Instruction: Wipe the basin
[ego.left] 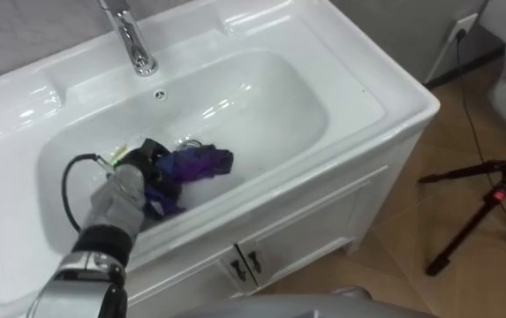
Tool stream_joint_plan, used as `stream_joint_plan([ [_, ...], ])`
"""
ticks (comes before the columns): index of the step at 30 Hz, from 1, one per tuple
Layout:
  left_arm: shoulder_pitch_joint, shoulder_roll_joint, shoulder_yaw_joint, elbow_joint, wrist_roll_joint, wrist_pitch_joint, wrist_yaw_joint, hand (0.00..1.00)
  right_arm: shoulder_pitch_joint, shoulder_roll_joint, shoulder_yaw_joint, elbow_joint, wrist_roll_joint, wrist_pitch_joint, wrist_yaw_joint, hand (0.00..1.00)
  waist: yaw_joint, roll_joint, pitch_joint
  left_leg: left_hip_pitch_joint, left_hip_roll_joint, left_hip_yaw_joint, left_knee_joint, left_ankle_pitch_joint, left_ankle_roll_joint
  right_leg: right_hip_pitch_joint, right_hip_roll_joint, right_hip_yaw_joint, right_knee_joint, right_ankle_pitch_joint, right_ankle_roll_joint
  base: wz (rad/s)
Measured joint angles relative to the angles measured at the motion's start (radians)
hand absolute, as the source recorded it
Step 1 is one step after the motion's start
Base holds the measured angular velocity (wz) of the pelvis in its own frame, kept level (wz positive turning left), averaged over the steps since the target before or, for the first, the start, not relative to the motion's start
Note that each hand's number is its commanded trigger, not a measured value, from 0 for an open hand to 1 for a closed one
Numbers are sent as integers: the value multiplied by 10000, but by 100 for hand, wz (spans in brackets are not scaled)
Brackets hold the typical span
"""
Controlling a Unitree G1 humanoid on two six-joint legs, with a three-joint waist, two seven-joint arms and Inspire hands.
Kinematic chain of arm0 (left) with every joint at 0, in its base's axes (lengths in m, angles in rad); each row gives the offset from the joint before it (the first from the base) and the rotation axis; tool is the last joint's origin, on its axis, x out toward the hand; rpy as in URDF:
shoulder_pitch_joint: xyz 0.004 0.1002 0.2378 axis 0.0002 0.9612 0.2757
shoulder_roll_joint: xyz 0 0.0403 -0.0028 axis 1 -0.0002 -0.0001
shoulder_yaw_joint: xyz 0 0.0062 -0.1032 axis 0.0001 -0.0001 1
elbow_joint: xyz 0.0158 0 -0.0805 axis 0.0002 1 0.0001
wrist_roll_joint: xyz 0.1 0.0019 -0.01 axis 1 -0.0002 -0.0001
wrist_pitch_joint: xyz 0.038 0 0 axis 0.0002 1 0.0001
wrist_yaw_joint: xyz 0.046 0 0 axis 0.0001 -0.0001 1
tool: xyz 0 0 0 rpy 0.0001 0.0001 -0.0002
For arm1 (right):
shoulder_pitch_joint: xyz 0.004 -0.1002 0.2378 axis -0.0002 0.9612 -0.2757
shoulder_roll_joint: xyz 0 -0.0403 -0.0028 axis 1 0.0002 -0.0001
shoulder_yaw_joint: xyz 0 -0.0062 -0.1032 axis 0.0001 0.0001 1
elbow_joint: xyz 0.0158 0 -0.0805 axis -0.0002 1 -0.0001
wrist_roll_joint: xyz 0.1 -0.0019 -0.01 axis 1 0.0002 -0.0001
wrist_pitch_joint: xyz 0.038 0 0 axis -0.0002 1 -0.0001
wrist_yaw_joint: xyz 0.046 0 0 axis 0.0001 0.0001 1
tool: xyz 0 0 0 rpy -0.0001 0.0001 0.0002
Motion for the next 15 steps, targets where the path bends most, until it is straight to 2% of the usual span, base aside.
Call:
stream_joint_plan([
  [4,67,-56,176,92,-154,-244,263,100,-25,41,-19,-93,-803,253,27,0,188,-9,-6,44,4,-6,-74,18,-32,-7,22,-1,-1,-40,-32,0],
  [8,78,-47,182,155,-163,-255,449,100,17,49,-15,-155,-1354,395,315,0,249,-21,-14,93,9,24,-89,12,-45,1,34,42,-7,-53,-41,-5],
  [10,115,-21,184,157,-136,-258,446,100,61,65,-37,-172,-1761,547,532,0,456,-22,-16,215,55,144,-118,-20,-95,14,91,227,1,-52,-53,-22],
  [12,161,67,204,154,-78,-258,447,100,90,99,-213,-170,-2055,569,655,0,491,-42,-39,261,125,218,-123,-55,-144,8,163,335,-4,-38,-81,-19],
  [14,199,115,319,155,285,-258,445,100,134,99,-402,-188,-2295,633,725,0,492,-20,-54,322,179,271,-144,-71,-175,2,233,448,-3,-18,-115,-18],
  [15,218,119,417,155,801,-258,440,100,207,92,-433,-269,-2310,681,724,0,516,3,-70,367,204,295,-172,-79,-200,6,282,514,-2,-6,-138,-21],
])
